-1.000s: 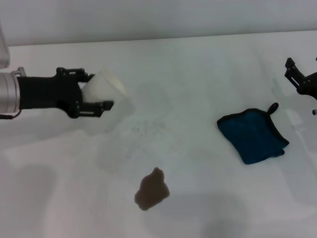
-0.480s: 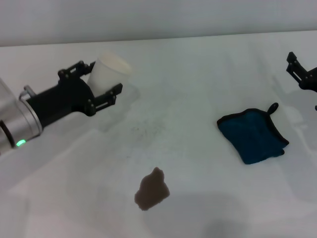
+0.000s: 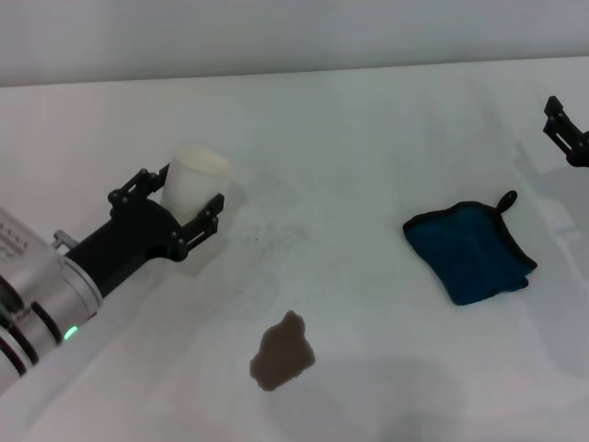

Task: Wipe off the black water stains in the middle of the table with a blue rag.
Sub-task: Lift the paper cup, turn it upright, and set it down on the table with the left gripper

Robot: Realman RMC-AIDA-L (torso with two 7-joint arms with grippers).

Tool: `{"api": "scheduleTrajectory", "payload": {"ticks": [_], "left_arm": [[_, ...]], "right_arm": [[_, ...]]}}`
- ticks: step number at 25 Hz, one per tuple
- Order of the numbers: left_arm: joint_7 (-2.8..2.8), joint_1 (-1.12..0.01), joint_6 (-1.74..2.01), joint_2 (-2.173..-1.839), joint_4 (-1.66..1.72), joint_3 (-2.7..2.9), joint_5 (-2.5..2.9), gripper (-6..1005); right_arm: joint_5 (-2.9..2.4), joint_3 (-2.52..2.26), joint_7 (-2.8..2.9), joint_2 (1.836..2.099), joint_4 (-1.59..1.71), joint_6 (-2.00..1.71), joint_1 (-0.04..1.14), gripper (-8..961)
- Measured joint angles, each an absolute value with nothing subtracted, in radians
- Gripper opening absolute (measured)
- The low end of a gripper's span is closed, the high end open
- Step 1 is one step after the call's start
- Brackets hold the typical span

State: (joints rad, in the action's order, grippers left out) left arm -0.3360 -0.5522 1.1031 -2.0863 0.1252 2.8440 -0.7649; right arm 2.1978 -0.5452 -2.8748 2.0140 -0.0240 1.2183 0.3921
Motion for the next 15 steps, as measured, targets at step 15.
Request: {"api": "scheduleTrajectory", "payload": {"ticks": [15], "left_arm": [[-0.157,-0.460,1.047,-2.089,0.219,2.844,-0.755,752]], "right_arm": [[2.198,-0.574,-2.875,2.010,0.025,1.210,0.391,854]]}}
